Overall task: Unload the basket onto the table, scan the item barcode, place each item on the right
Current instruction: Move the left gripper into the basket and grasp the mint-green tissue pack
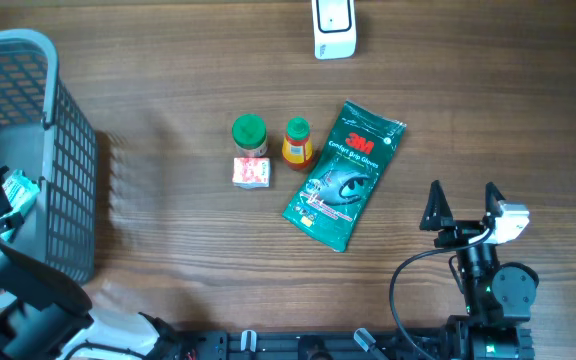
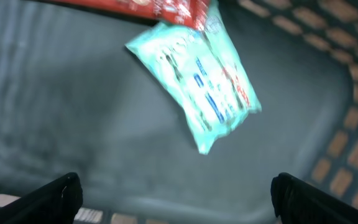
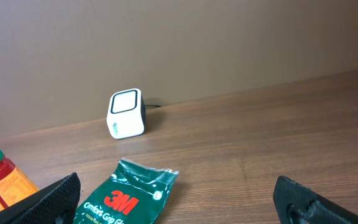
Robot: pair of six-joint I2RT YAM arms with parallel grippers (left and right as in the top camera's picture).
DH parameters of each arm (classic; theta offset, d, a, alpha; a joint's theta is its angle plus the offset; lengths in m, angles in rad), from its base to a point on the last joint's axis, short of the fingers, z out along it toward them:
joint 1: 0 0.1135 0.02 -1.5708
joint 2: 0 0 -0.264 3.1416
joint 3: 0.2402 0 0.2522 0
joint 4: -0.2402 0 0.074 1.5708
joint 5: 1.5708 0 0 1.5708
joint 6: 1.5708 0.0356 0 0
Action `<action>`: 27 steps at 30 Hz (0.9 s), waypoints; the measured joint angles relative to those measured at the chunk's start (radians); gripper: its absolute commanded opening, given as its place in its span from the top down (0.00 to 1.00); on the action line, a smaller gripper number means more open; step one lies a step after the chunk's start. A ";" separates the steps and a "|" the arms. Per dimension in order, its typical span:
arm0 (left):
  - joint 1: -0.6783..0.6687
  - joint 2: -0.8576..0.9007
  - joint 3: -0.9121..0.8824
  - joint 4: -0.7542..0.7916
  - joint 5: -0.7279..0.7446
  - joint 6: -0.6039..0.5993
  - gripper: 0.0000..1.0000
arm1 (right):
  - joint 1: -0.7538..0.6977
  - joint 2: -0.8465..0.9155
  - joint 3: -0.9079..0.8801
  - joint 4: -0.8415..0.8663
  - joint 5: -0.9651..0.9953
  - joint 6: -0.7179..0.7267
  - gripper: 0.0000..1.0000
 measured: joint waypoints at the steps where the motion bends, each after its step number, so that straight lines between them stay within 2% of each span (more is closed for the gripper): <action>1: 0.000 0.007 0.000 0.004 -0.012 -0.024 0.05 | 0.000 0.000 0.000 0.000 0.000 0.000 0.00; 7: 0.000 0.098 -0.002 0.039 -0.068 -0.130 0.07 | 0.000 0.000 0.000 0.000 0.000 0.000 0.00; 8: 0.000 0.109 -0.002 0.044 -0.076 -0.135 0.08 | 0.000 0.000 0.000 0.000 0.000 0.000 0.00; 11: 0.000 0.145 -0.002 0.068 -0.096 -0.150 0.19 | 0.000 0.000 0.000 0.000 0.000 0.000 0.00; 13: 0.000 0.161 -0.003 0.077 -0.101 -0.161 0.21 | 0.000 0.000 0.000 0.000 0.000 0.000 0.00; 21: 0.000 0.224 -0.006 0.104 -0.113 -0.164 0.26 | 0.000 0.000 0.000 0.000 0.000 0.000 0.00; 22: 0.000 0.231 -0.006 0.108 -0.113 -0.164 0.29 | 0.000 0.000 0.000 0.000 0.000 0.000 0.00; 25: 0.000 0.254 -0.006 0.123 -0.113 -0.171 0.53 | 0.000 0.000 0.000 0.000 0.000 0.000 0.00; 27: 0.000 0.261 -0.006 0.132 -0.115 -0.175 0.77 | 0.000 0.000 0.000 0.000 0.000 0.000 0.00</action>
